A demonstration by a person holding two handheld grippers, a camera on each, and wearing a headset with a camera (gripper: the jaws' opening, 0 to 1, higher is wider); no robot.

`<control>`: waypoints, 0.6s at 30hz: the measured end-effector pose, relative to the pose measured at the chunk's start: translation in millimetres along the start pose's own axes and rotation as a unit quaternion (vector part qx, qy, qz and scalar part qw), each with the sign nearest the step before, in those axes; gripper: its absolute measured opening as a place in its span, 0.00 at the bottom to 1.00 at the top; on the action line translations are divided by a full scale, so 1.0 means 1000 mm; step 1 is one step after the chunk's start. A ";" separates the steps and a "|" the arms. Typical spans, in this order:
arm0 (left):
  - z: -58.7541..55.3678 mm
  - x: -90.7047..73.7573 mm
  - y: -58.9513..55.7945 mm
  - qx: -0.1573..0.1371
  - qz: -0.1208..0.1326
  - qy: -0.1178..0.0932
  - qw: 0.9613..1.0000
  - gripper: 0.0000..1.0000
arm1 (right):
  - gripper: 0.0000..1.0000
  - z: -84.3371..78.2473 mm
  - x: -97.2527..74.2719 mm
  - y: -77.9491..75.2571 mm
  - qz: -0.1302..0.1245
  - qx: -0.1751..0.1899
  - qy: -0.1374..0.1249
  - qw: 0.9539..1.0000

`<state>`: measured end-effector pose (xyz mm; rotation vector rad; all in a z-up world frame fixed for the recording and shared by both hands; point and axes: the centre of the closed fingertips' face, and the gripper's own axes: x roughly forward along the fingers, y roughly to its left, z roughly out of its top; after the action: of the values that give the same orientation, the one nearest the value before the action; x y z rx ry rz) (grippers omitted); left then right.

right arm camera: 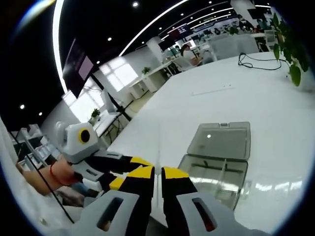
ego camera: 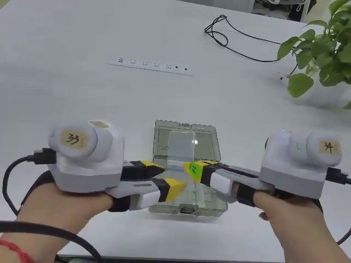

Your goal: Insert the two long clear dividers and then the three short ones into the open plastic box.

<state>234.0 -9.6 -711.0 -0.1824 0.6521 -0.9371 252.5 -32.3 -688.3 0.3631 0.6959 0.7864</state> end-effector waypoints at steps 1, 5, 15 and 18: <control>-0.001 -0.001 0.001 0.005 0.000 0.001 1.000 0.32 | 0.07 0.001 0.000 -0.001 -0.002 -0.001 0.000 1.000; -0.004 -0.005 0.005 0.023 -0.004 0.002 1.000 0.35 | 0.07 0.005 -0.002 -0.006 -0.009 0.000 0.002 1.000; -0.011 -0.012 0.008 0.078 -0.019 0.008 0.997 0.54 | 0.07 0.014 -0.002 -0.011 -0.027 0.009 0.018 0.999; -0.015 -0.013 0.013 0.091 -0.023 0.012 0.996 0.58 | 0.07 0.014 0.000 -0.011 -0.034 0.007 0.030 0.999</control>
<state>228.7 10.1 -722.8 -0.0247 0.5828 -1.0380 267.8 -39.7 -683.9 0.3284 0.7661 0.7304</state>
